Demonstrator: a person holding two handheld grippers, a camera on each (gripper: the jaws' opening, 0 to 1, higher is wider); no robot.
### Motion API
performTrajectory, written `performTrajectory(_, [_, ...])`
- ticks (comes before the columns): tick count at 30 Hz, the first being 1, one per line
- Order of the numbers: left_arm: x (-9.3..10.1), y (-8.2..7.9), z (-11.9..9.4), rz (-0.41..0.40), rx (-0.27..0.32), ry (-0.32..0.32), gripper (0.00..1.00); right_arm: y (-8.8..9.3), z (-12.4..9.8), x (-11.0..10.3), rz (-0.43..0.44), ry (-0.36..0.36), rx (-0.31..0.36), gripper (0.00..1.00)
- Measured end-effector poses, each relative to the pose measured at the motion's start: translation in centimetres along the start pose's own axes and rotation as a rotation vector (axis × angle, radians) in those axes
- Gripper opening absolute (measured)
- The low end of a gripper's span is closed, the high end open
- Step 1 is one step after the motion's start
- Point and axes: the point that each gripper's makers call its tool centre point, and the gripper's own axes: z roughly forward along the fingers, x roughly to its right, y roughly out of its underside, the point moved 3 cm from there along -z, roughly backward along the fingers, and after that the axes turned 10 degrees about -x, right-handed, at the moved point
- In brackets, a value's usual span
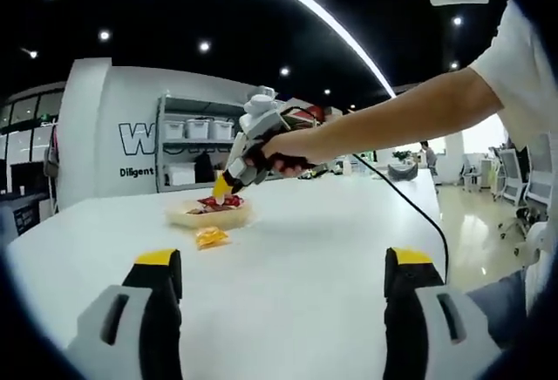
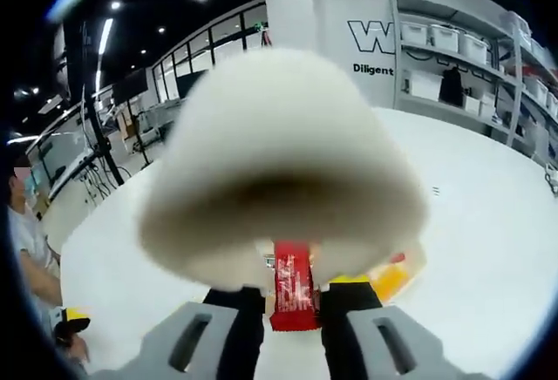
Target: Place the target food into the container with the food tongs after gripping and lifting it, then release it inside without dropping or visibly crushing the food.
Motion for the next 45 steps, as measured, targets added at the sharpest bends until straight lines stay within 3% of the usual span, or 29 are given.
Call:
performTrajectory(5, [0.0, -0.2, 0.0, -0.021, 0.014, -0.001, 0.94, -0.5, 0.7, 0.4, 0.022, -0.003, 0.011, 0.18])
performTrajectory(18, [-0.1, 0.2, 0.1, -0.004, -0.007, 0.004, 0.88, -0.3, 1.6, -0.1, -0.047, 0.035, 0.006, 0.18])
performTrajectory(31, [0.1, 0.4, 0.1, 0.011, -0.027, 0.007, 0.83, 1.1, 3.0, 0.1, -0.082, 0.061, -0.006, 0.20])
performTrajectory(38, [0.2, 0.4, 0.1, 0.010, -0.032, 0.009, 0.82, 0.7, 2.6, 0.5, -0.030, 0.045, 0.023, 0.20])
performTrajectory(41, [0.1, 0.5, 0.2, 0.010, -0.035, 0.008, 0.81, -0.3, 2.4, 0.9, 0.052, 0.004, 0.061, 0.19])
performTrajectory(45, [-0.1, 0.6, 0.3, 0.011, -0.041, 0.007, 0.81, -0.7, 1.8, 1.2, 0.066, 0.005, 0.076, 0.19])
